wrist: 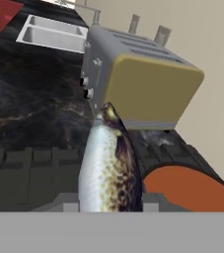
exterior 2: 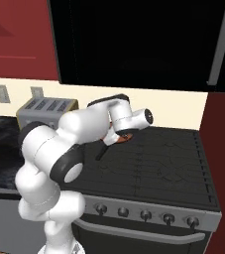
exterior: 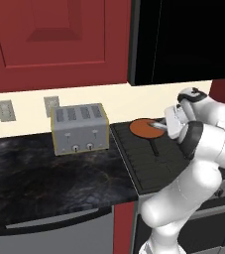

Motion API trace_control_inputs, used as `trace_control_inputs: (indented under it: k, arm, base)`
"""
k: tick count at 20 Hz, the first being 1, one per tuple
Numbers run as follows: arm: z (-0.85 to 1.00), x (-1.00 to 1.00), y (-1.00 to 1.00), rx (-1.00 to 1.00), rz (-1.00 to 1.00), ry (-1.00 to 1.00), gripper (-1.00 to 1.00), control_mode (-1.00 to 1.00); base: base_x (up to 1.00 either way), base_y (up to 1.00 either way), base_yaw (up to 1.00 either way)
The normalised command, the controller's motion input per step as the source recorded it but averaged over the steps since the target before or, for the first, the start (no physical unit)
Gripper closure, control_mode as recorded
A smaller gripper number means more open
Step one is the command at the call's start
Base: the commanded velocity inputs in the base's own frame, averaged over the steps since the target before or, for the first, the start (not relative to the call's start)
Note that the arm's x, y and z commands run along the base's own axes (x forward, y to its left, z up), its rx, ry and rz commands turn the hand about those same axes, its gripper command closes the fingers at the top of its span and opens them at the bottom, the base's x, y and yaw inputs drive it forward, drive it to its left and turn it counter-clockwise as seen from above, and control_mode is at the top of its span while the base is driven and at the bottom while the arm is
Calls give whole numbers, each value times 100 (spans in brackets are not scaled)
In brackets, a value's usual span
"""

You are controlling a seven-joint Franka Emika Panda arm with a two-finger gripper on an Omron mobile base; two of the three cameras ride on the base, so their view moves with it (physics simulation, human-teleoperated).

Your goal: Retrieve the fish from the fridge and place it on the saucepan with marinade on the stove.

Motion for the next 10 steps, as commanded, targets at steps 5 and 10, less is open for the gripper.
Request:
trace_control_inputs:
  k: [5, 10]
  arm:
    - [-11, 30, -2, 0, 0, 0, 100, -100]
    - [-12, 27, -5, 0, 0, 0, 100, -100]
  base:
    - [0, 0, 0]
    - [0, 0, 0]
